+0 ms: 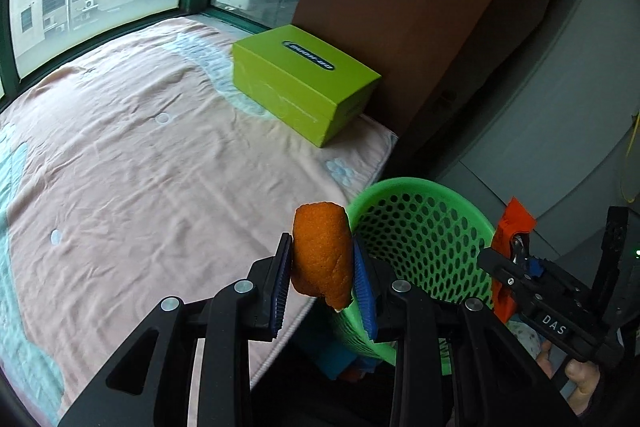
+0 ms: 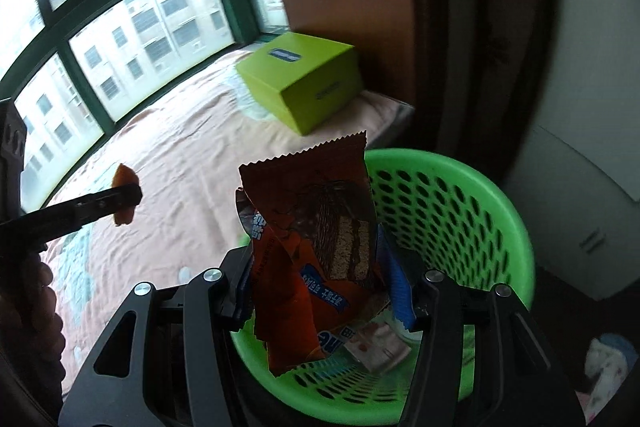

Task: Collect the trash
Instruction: 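Carry the bag and peel over the green basket and release the bag, then open the left tool to drop the orange peel into the basket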

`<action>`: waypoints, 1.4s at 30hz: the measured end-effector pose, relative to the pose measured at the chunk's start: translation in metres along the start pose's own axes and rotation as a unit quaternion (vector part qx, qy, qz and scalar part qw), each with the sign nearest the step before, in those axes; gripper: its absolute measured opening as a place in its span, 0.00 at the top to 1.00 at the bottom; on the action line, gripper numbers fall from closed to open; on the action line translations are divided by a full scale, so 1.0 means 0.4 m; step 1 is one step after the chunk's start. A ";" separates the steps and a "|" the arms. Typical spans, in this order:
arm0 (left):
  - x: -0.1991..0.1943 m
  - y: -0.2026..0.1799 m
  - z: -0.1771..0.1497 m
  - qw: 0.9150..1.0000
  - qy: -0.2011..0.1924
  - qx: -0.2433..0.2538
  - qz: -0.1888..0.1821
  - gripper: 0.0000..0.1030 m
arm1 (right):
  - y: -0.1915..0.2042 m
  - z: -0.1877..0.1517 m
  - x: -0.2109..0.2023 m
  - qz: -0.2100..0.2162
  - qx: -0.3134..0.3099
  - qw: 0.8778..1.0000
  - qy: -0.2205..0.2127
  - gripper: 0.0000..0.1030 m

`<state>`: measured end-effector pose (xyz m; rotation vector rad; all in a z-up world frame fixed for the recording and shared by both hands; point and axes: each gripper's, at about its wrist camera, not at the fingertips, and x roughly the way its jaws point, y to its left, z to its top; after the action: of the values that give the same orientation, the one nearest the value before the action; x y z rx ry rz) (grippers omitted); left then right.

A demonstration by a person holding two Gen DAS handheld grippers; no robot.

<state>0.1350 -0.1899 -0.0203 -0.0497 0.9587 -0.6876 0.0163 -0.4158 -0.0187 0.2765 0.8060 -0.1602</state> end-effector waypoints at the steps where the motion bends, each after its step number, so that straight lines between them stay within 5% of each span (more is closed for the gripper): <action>1: 0.001 -0.007 0.000 1.000 0.001 0.002 -0.001 0.72 | -0.010 -0.003 -0.002 -0.003 0.005 1.000 0.000 0.47; 12: 0.014 -0.085 -0.002 0.999 0.005 0.028 -0.015 0.72 | -0.059 -0.019 -0.029 -0.020 0.028 0.999 -0.006 0.46; 42: 0.094 -0.221 -0.027 0.995 0.051 0.069 -0.043 0.71 | -0.140 -0.040 -0.099 -0.033 0.069 0.997 -0.033 0.24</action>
<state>0.0953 -0.2782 -0.0250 0.0657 1.0091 -0.8412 -0.0357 -0.4627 -0.0104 0.3737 0.7408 -0.2864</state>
